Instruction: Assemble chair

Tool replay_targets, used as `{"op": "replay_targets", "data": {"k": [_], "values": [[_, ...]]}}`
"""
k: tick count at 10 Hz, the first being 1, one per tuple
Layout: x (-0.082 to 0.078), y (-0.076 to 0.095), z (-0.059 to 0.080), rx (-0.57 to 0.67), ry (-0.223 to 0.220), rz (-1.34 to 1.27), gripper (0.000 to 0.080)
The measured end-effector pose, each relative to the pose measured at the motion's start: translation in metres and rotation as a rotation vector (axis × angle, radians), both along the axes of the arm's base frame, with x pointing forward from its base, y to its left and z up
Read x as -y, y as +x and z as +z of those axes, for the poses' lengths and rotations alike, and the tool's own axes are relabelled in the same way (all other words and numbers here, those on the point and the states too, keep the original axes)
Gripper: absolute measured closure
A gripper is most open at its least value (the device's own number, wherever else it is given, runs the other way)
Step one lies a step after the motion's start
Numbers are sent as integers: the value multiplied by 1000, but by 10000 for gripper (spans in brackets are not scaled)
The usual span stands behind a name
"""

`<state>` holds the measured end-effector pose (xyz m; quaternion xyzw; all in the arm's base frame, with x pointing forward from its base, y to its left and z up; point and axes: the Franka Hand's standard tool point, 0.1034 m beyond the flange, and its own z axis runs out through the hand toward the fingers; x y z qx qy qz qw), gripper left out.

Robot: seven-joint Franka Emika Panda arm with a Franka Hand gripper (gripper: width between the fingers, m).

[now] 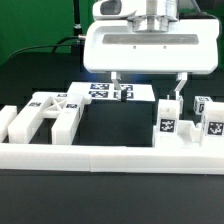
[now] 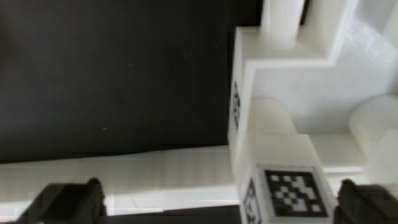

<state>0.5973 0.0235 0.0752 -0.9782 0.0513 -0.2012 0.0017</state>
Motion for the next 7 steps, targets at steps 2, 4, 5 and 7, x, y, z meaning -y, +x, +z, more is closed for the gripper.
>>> {"op": "replay_targets", "data": {"k": [2,4,5,7], "values": [[1,-1,-13,4,-13,0,150],[-10,-1,-43,36,-35,8,150],[-9,0,-49,33,-37,8,150],[-11,0,-61,40,-45,6,150]]}}
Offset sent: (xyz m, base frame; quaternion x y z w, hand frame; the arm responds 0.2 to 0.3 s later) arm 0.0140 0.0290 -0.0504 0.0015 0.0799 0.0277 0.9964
